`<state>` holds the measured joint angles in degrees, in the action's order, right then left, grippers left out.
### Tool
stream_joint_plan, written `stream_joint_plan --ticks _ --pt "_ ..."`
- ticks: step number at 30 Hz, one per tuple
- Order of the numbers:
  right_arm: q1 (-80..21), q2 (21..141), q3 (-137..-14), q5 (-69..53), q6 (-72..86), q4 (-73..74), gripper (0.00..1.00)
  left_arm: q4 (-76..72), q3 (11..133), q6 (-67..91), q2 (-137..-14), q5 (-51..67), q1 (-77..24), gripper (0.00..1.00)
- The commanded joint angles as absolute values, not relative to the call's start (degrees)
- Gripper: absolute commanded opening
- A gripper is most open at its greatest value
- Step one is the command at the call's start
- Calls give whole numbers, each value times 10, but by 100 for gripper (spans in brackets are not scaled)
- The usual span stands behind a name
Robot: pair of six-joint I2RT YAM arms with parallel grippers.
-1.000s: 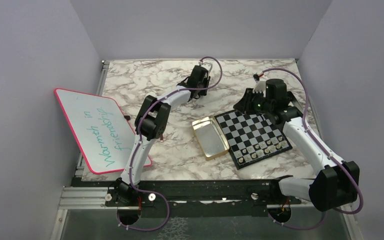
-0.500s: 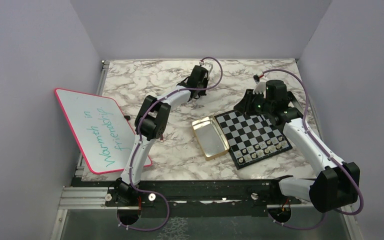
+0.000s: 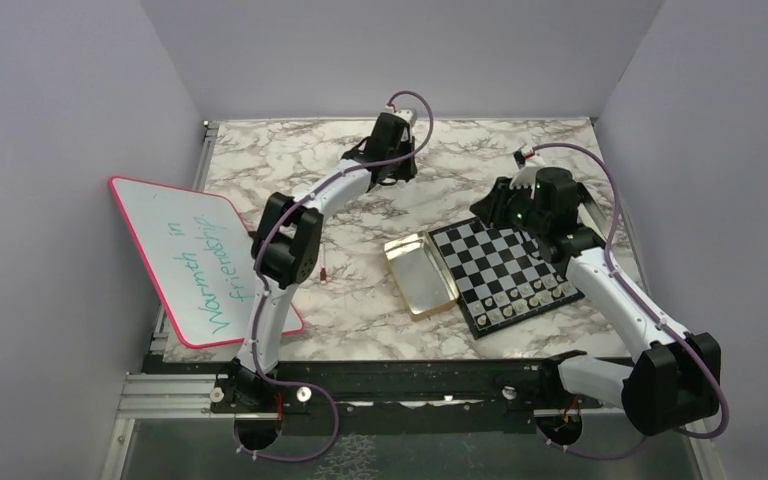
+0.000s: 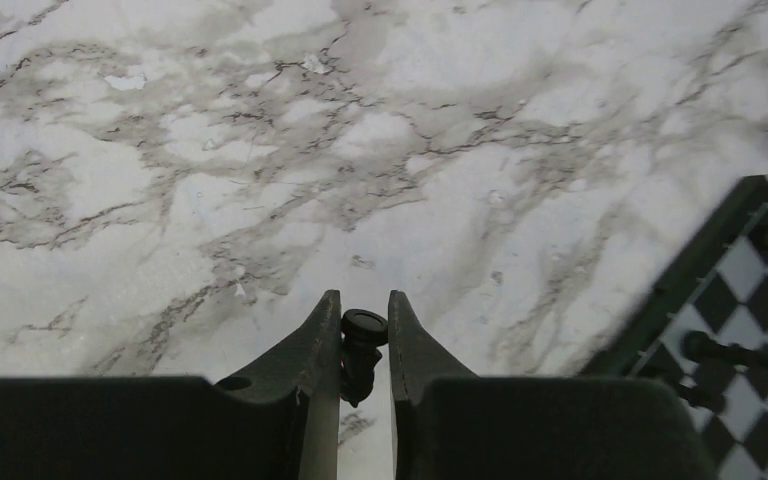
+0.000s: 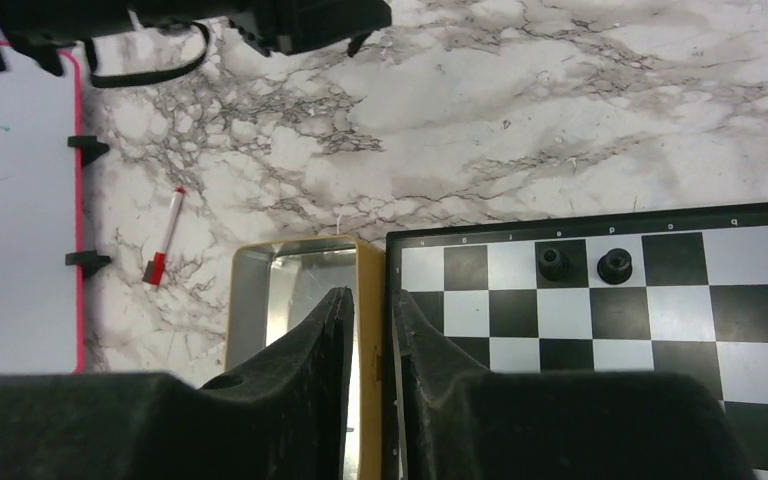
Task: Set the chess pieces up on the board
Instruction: Pick up the chess piece at the center of the board, then place the chess piece on the chessboard.
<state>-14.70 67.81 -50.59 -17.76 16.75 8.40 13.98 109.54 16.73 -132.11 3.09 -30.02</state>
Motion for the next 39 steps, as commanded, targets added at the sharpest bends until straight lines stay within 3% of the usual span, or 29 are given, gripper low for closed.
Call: stream_joint_plan --ticks 1,8,19,28,39 --pt "-157 651 -463 -138 164 -68 27 119 1056 287 -1231 139 -283 14" --pt "-186 683 -437 -104 100 -226 30 -16 948 444 -1133 261 -273 12" --pt "-293 789 -396 -82 -41 -578 40 -313 754 766 -1042 296 -265 10" --pt "-318 848 -373 -75 -133 -709 43 -370 689 825 -1000 256 -264 9" --pt "-330 876 -398 -61 -168 -699 45 -401 672 859 -999 257 -265 9"
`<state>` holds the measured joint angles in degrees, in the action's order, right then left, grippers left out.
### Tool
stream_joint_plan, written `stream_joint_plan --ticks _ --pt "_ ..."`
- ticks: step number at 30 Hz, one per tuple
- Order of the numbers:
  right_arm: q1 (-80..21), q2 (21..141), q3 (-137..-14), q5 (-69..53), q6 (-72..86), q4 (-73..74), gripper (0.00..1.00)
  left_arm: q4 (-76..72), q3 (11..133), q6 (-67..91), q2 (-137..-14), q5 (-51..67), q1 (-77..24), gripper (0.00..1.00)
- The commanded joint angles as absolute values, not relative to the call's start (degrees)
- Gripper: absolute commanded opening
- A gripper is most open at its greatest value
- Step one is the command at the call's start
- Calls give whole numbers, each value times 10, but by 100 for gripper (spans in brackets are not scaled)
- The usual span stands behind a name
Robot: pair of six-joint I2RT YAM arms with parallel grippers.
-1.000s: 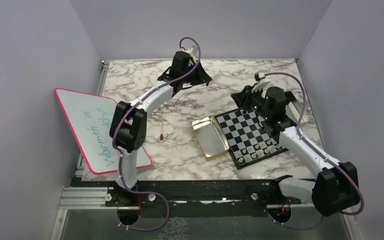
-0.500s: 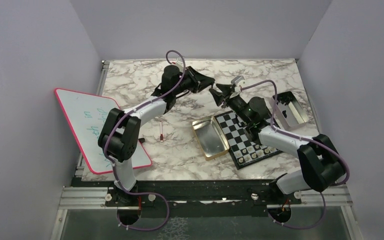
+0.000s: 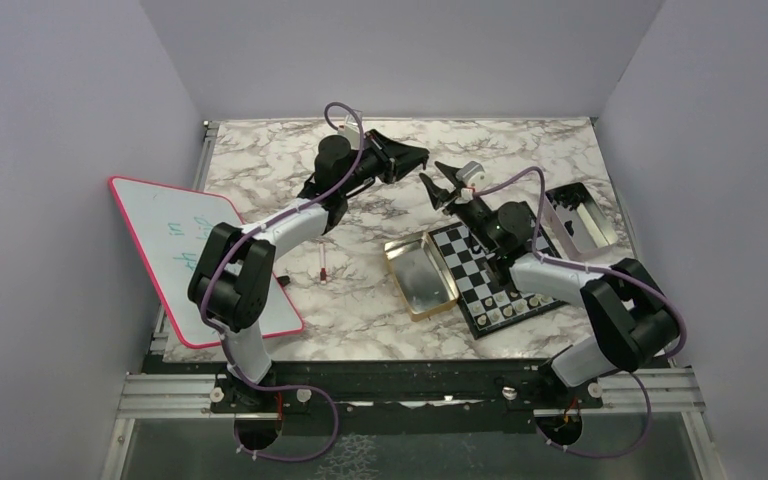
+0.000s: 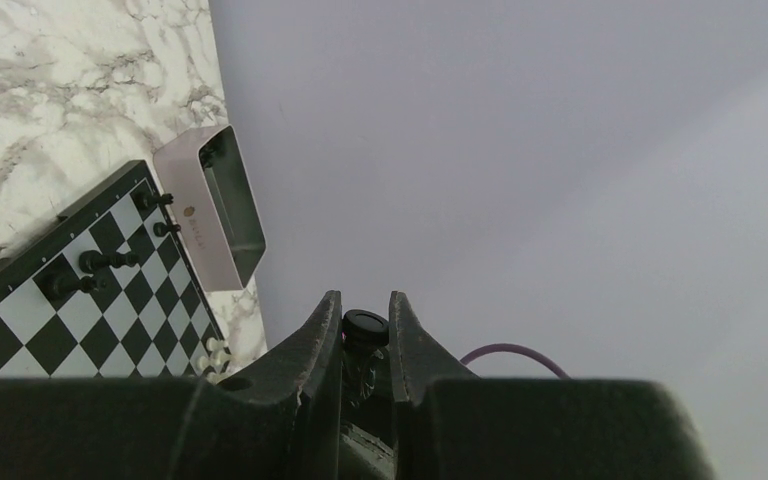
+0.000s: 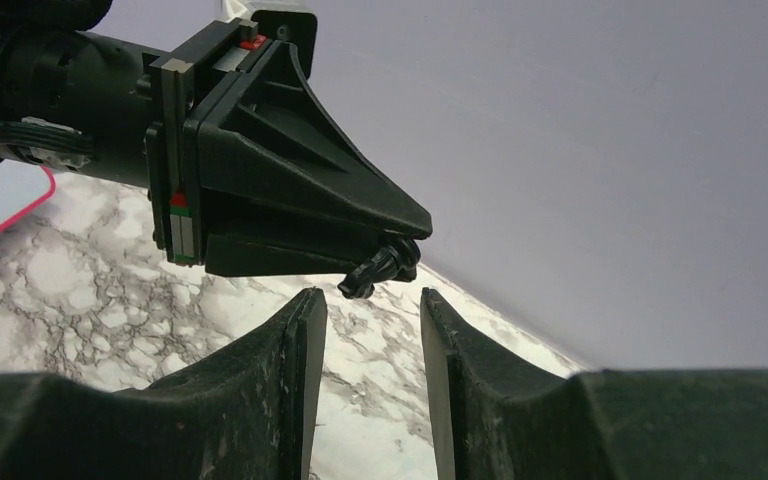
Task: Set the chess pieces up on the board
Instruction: Place the chess piece on the chessboard.
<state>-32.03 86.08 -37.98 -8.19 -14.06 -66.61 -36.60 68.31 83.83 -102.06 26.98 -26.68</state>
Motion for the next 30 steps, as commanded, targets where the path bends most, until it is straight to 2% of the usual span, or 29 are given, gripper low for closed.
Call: stream_joint_plan --ticks 1,13,16,20,25,30 --pt "-331 878 -401 -55 -171 -699 45 -403 670 860 -997 257 -265 9" --pt "-348 905 -426 -22 -184 -706 42 -414 646 863 -988 242 -266 9" --pt "-352 911 -428 -8 -191 -712 35 -417 641 863 -986 240 -266 9" --pt "-356 915 -423 -3 -191 -725 18 -421 632 869 -983 236 -266 8" --pt "-358 911 -417 -3 -193 -743 2 -422 630 874 -979 233 -268 8" --pt "-362 901 -408 -5 -188 -744 1 -424 617 877 -972 230 -269 9"
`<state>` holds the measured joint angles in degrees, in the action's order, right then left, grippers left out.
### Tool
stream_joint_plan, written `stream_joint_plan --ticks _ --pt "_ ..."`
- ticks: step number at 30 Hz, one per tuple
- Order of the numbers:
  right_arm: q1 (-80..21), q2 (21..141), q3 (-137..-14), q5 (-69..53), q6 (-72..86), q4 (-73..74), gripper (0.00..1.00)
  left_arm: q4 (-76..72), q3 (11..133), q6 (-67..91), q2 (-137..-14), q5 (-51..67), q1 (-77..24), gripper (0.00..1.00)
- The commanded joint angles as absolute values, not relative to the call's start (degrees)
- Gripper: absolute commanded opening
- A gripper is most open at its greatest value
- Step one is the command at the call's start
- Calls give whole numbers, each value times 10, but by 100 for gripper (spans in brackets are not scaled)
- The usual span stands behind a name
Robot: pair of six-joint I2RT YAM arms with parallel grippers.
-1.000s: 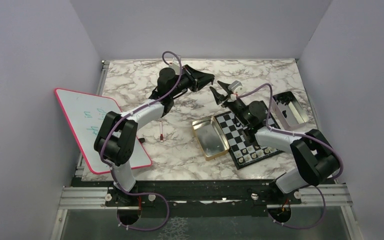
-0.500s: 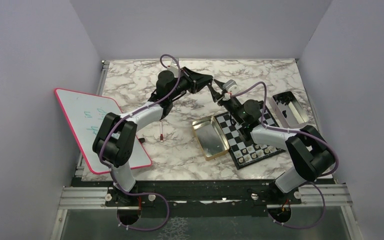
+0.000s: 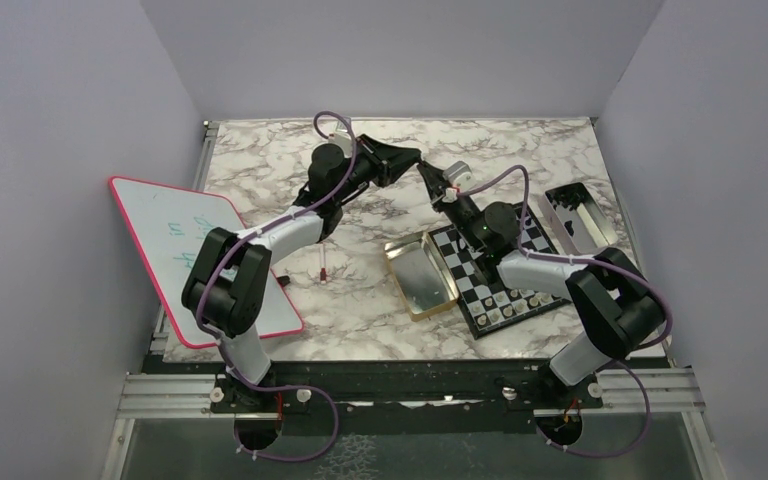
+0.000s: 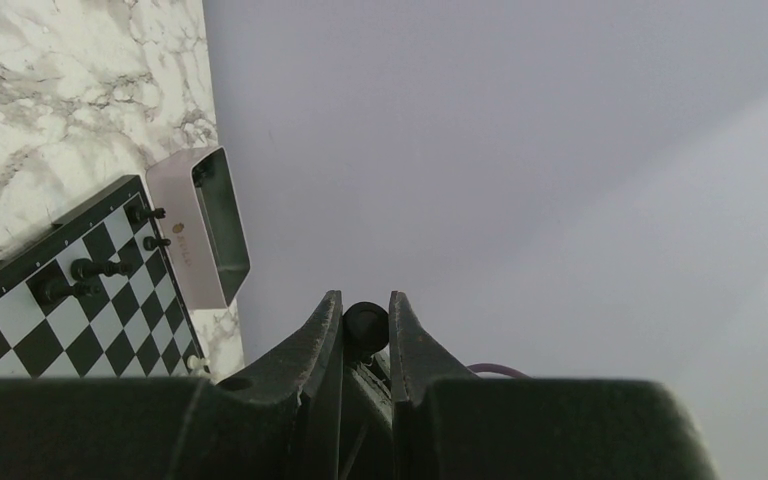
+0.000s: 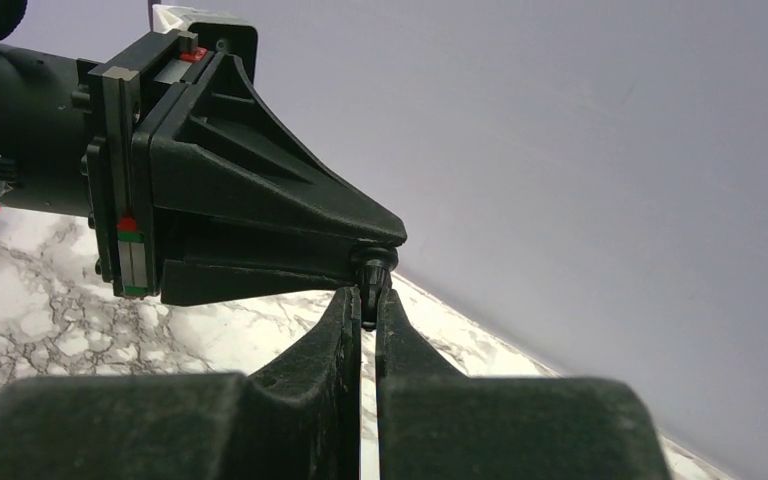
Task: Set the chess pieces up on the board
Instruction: Place the chess piece on the chessboard.
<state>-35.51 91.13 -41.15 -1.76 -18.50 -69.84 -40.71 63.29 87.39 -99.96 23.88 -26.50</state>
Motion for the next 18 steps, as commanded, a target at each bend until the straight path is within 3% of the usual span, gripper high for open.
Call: stream_joint_plan --ticks 1,4,8,18 --pt "-362 900 -407 -4 -185 -744 1 -424 614 876 -969 227 -269 9" --pt "-362 890 -404 21 -166 -728 1 -424 604 876 -965 224 -269 20" --pt "-362 865 -399 38 -154 -689 1 -423 610 857 -966 235 -268 41" --pt "-362 758 -392 107 -137 -475 1 -374 639 741 -948 256 -263 50"
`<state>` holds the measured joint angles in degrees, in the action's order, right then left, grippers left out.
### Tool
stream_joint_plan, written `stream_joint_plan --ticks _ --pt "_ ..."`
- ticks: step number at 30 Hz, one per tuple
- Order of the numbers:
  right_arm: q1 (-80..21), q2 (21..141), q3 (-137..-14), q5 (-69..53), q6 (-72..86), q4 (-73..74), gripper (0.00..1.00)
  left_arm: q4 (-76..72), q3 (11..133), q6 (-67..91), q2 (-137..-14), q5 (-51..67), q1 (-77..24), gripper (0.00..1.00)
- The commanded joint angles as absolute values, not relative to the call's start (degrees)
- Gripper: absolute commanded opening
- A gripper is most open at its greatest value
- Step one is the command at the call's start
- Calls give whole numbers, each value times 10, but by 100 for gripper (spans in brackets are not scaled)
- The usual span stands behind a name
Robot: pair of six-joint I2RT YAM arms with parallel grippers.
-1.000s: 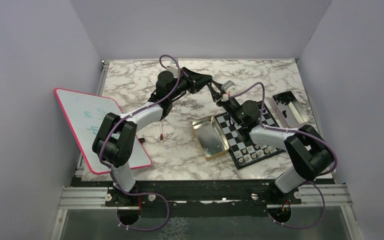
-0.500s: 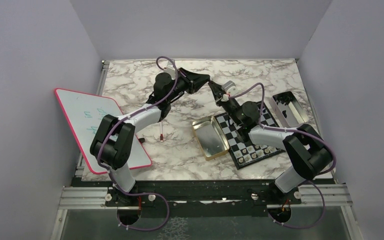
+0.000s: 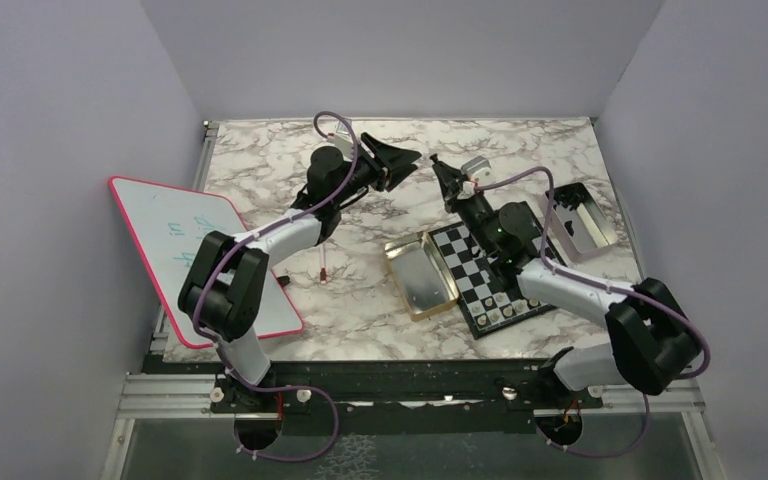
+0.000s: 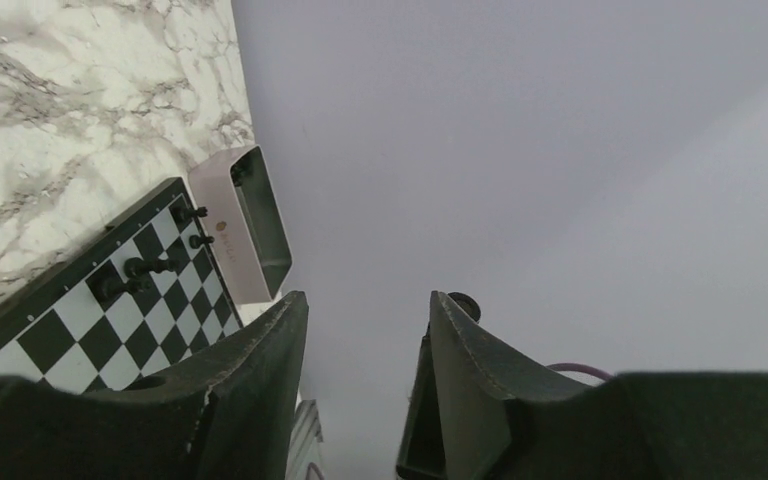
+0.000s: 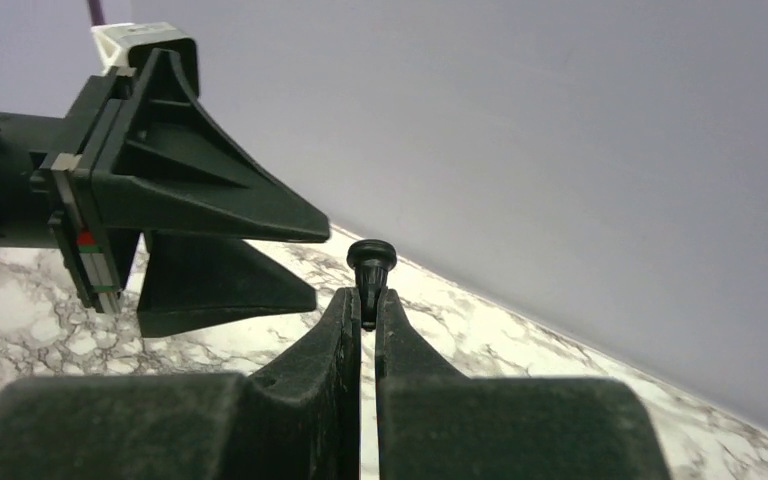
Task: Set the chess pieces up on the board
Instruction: Place the chess piece on the chessboard.
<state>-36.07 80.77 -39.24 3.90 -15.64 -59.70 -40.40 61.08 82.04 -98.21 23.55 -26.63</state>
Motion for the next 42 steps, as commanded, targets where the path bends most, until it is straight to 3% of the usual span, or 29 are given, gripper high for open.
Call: stream_joint_plan --ticks 1,9,10,11,12,18,33,42 --pt "-362 745 -397 129 -130 -442 1 -360 644 721 -944 255 -263 52" --pt "-355 646 -470 217 -44 -116 1 -163 698 491 -883 229 -263 74" --pt "-355 644 -484 222 -37 -74 1 -125 713 457 -875 219 -263 90" --pt "-352 645 -501 226 -31 -27 1 -95 719 422 -867 212 -263 98" --pt "-349 649 -522 233 -23 20 1 -72 721 395 -858 206 -263 99" --pt "-275 700 -625 192 65 254 1 12 712 260 -802 203 -263 99" --pt "-109 865 -760 8 87 442 1 63 532 140 -637 183 -273 99" --pt "-75 1020 -904 14 76 560 1 75 503 104 -612 155 -300 99"
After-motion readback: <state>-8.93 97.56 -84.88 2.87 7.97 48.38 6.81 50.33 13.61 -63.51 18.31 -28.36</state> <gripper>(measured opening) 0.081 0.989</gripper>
